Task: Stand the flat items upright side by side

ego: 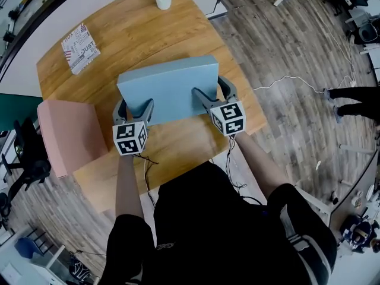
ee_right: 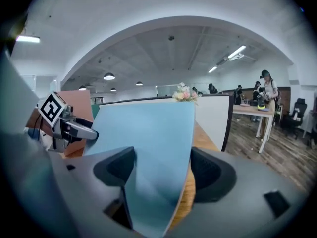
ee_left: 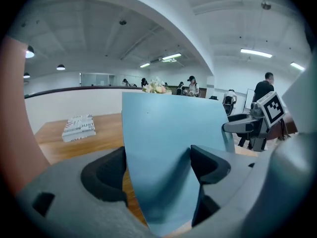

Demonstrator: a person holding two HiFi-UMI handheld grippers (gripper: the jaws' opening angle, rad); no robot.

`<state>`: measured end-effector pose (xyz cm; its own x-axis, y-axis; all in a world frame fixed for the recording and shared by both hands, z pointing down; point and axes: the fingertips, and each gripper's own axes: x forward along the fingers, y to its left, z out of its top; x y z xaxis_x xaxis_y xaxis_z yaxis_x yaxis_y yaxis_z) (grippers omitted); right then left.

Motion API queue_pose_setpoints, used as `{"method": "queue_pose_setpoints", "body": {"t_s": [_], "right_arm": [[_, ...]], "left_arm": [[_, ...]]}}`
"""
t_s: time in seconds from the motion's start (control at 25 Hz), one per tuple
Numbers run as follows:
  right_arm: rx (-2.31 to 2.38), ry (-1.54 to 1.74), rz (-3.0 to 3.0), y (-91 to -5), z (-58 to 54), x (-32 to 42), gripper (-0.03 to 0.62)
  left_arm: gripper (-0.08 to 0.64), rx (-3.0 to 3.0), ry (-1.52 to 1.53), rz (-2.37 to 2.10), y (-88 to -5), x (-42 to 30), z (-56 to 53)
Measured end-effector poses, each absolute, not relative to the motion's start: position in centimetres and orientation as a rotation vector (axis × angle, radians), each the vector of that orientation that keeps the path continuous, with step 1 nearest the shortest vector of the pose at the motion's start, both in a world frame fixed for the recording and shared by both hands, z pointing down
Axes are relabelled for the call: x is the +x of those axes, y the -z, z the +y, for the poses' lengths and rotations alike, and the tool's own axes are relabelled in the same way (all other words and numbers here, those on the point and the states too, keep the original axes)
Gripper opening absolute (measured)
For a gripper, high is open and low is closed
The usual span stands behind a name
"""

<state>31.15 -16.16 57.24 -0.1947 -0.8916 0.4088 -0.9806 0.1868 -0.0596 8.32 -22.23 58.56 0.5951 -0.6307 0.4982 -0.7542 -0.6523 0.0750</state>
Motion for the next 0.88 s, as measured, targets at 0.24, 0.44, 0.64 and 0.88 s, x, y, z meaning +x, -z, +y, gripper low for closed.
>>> {"method": "queue_pose_setpoints", "body": {"t_s": [0.24,0.44,0.64,0.88], "right_arm": [[1.837,-0.296,-2.196,-56.2,-13.3,30.9,0.360],[1.829,-0.259,-2.208,-56.1,-11.0,30.4,0.359],[1.790,-0.258,-2.228,-56.1,-8.7,30.2,0.354],[1.744,-0.281,-2.278,-56.1,-6.9,29.9,0.350]], "left_arm": [[0.418,2.628,-0.585,-1.250,-57.4,8.0,-19.5],[0.420,2.638,-0.580,-1.303,-57.1,7.3,-16.9],[0.422,2.633,-0.585,-1.343,-57.2,6.9,-14.3],[0.420,2.643,-0.627,-1.365,-57.6,6.5,-12.4]]}}
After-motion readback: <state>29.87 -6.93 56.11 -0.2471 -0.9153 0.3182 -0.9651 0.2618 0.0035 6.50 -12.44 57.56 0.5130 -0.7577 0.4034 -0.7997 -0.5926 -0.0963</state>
